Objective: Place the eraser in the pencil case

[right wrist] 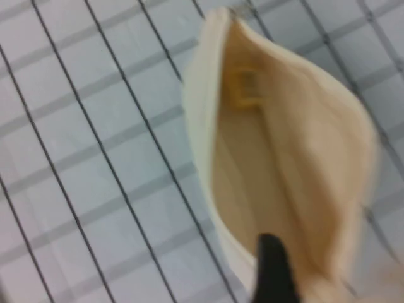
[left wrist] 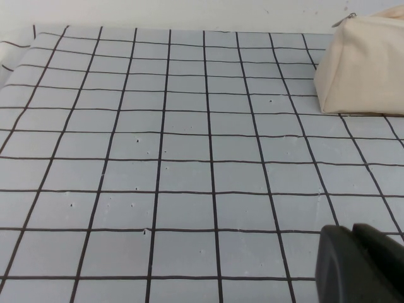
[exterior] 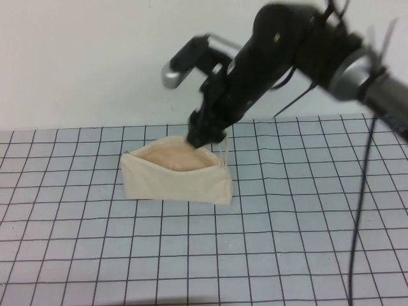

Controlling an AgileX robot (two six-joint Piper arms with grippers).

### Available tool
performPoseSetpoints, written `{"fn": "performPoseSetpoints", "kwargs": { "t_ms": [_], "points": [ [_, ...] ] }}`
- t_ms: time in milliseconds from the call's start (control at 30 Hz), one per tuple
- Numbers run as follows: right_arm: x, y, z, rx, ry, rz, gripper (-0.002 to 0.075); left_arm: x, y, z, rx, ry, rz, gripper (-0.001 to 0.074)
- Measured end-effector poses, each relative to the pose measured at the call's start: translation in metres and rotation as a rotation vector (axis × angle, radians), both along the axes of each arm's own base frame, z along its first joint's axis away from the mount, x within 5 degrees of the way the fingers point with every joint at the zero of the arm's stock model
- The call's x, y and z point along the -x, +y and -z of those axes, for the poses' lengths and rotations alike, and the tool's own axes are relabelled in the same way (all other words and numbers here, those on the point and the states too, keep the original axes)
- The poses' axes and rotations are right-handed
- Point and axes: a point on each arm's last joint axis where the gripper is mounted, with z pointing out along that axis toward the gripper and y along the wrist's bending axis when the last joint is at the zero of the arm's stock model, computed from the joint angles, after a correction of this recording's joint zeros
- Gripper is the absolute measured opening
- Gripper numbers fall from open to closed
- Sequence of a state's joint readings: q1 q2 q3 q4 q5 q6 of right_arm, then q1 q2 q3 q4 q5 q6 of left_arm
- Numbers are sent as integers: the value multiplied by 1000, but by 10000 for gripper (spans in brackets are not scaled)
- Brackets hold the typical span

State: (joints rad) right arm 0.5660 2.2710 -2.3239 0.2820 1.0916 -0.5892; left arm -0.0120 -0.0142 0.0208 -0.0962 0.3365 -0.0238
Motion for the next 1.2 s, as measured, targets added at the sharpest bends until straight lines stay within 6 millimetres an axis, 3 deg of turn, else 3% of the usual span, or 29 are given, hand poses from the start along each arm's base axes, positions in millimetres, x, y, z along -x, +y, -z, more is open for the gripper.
{"fn": "performPoseSetpoints", "kwargs": {
  "t_ms": [133,200,267,500,700,833,933,1200],
  "points": [
    [16,-28,-47,129,-93,61,256,0,0,0,0,0,0,-1],
    [25,-44,-74,182,-160,119,116,0,0,0,0,0,0,-1],
    [34,-59,-100,198,-234,186,55,0,0,0,0,0,0,-1],
    [95,-115,-202,64,-439,440,6,0,0,0,0,0,0,-1],
    [160,-160,-260,-42,-571,498,3,0,0,0,0,0,0,-1],
    [195,-186,-263,-7,-594,517,2,0,0,0,0,0,0,-1],
    [216,-201,-246,46,-555,516,1,0,0,0,0,0,0,-1],
    [259,-225,-152,91,-411,527,1,0,0,0,0,0,0,-1]
  ]
}}
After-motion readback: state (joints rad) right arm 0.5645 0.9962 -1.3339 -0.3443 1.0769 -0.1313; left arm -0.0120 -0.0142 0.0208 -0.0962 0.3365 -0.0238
